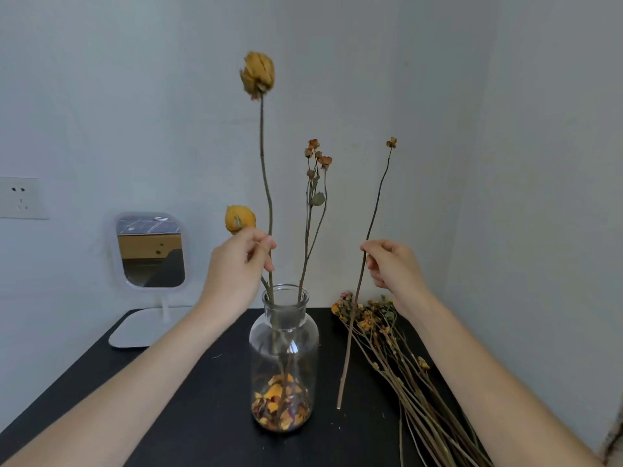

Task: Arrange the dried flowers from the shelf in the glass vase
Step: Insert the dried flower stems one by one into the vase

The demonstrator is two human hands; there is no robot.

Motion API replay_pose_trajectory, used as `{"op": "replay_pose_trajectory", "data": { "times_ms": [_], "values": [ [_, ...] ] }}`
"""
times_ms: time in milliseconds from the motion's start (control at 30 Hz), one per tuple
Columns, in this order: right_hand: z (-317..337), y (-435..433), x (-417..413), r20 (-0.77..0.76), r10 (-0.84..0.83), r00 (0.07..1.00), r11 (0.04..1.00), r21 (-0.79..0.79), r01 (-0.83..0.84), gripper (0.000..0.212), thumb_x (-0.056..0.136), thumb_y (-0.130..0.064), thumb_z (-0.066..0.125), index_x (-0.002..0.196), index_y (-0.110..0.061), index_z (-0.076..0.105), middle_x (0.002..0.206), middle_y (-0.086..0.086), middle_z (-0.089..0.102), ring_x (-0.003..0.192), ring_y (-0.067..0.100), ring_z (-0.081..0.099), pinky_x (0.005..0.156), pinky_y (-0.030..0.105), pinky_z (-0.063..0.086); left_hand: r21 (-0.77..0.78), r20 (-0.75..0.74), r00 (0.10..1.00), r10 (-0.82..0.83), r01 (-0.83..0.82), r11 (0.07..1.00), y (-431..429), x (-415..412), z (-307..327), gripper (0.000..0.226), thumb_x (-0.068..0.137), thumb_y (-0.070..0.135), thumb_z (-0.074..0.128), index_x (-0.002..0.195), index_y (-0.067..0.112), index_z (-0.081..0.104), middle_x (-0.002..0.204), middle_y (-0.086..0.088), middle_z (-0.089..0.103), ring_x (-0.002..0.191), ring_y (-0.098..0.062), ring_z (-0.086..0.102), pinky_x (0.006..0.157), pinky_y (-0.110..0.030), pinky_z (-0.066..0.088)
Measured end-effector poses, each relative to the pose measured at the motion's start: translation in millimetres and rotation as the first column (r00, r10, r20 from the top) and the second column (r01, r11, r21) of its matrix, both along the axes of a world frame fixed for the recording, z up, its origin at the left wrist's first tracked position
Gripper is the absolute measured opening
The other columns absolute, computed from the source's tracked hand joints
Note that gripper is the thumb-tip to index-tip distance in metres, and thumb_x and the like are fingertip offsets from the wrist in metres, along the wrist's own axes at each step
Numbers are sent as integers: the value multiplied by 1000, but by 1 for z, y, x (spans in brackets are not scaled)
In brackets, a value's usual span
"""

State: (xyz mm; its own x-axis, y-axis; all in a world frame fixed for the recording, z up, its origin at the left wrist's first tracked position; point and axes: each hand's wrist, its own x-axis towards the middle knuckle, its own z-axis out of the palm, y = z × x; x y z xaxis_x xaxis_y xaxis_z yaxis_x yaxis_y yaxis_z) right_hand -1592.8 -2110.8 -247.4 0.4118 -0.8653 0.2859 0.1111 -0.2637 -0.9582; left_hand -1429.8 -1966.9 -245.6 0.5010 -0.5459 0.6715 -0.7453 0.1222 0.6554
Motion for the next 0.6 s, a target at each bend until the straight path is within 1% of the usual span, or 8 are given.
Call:
{"op": "replay_pose_trajectory", "data": {
  "times_ms": [67, 133, 200, 300, 367, 467, 533, 600],
  "values": [
    [0, 0, 1, 1, -1, 1000, 1000, 0, 1, 14, 91, -14, 53, 80, -12, 61, 57, -1, 48, 35, 3, 34, 34, 14, 27, 88, 60, 998, 11, -16, 996, 0, -3, -10, 14, 92, 23, 53, 83, 18, 62, 59, 6, 61, 59, 0, 56, 59, -1, 37],
    [-1, -1, 1, -3, -8, 1000, 1000, -4, 8, 14, 91, -14, 53, 80, -12, 62, 57, -1, 48, 35, 2, 34, 34, 14, 26, 160, 128, 992, 24, -44, 986, 0, -4, -17, 15, 90, 24, 57, 81, 15, 65, 55, 5, 61, 56, -3, 57, 57, -5, 35],
    [-2, -3, 0, -7, -17, 1000, 1000, -4, 17, 13, 91, -14, 53, 81, -13, 61, 57, -1, 48, 35, 2, 34, 34, 14, 27, 236, 167, 986, 24, -64, 970, -2, -6, -23, 16, 89, 26, 59, 82, 14, 67, 54, 2, 61, 56, -7, 58, 58, -11, 36],
    [-4, -6, -3, 3, -27, 1000, 1000, 6, 27, 12, 91, -14, 54, 81, -13, 61, 57, -2, 49, 35, 2, 35, 34, 14, 27, 307, 239, 969, 70, -143, 941, -4, -8, -30, 17, 88, 32, 59, 82, 19, 69, 52, 7, 57, 55, -7, 56, 56, -18, 39],
    [-4, -6, -4, 17, -31, 999, 999, 8, 31, 12, 90, -14, 54, 82, -12, 62, 56, -2, 49, 35, 3, 35, 34, 14, 27, 319, 275, 956, 103, -191, 928, -4, -9, -32, 21, 88, 35, 59, 79, 20, 70, 51, 9, 55, 54, -7, 55, 55, -21, 42],
    [-1, -6, -4, 68, -19, 998, 1000, -3, 19, 12, 91, -13, 53, 83, -11, 61, 54, -4, 49, 36, 4, 35, 34, 14, 26, 312, 268, 957, 114, -198, 929, -1, -9, -35, 23, 86, 39, 59, 79, 21, 71, 53, 8, 58, 55, -8, 57, 55, -23, 45],
    [4, -5, -5, 124, -6, 992, 1000, -21, 9, 13, 91, -13, 52, 82, -12, 61, 52, -5, 49, 37, 5, 34, 35, 15, 26, 286, 247, 963, 109, -180, 941, 3, -8, -37, 20, 85, 41, 60, 80, 24, 69, 48, 7, 57, 52, -7, 57, 51, -22, 42],
    [11, -5, -6, 178, 0, 984, 999, -43, 8, 15, 91, -13, 52, 79, -13, 60, 50, -7, 50, 37, 5, 34, 35, 15, 25, 223, 229, 968, 106, -158, 962, 8, -6, -42, 14, 84, 40, 61, 82, 28, 66, 42, 6, 53, 47, -6, 54, 49, -19, 37]
  ]
}}
